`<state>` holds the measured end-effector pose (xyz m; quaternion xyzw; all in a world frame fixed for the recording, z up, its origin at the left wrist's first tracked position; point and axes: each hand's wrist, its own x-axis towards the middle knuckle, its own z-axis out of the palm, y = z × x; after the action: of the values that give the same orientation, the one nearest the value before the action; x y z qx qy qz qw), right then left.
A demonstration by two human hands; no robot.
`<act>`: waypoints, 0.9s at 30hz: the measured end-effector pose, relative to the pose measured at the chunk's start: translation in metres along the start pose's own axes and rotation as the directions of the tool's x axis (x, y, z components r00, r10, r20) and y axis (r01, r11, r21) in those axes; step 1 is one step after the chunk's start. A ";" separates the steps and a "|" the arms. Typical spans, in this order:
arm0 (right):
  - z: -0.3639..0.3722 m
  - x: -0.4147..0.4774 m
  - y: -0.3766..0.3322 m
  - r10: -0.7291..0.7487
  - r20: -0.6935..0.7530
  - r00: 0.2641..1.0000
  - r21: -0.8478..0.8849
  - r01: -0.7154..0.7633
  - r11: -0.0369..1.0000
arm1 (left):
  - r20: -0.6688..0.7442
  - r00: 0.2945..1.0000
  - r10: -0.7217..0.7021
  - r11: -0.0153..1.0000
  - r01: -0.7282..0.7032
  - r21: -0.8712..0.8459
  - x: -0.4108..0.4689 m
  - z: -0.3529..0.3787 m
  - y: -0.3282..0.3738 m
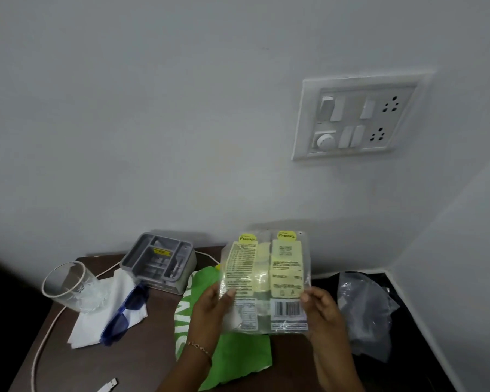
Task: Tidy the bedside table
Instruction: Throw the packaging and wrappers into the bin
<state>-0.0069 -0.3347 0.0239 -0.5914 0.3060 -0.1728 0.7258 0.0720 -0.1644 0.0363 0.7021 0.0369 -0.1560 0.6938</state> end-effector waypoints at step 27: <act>-0.200 0.117 0.174 -0.007 -0.085 0.996 -0.978 -0.083 0.190 | 0.315 0.948 0.050 0.951 -0.141 0.274 0.010 0.118 -0.074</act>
<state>-0.0677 -0.5149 -0.1944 -0.9036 0.3857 0.0583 0.1768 0.0415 -0.2795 -0.0366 0.7655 -0.1280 -0.2319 0.5864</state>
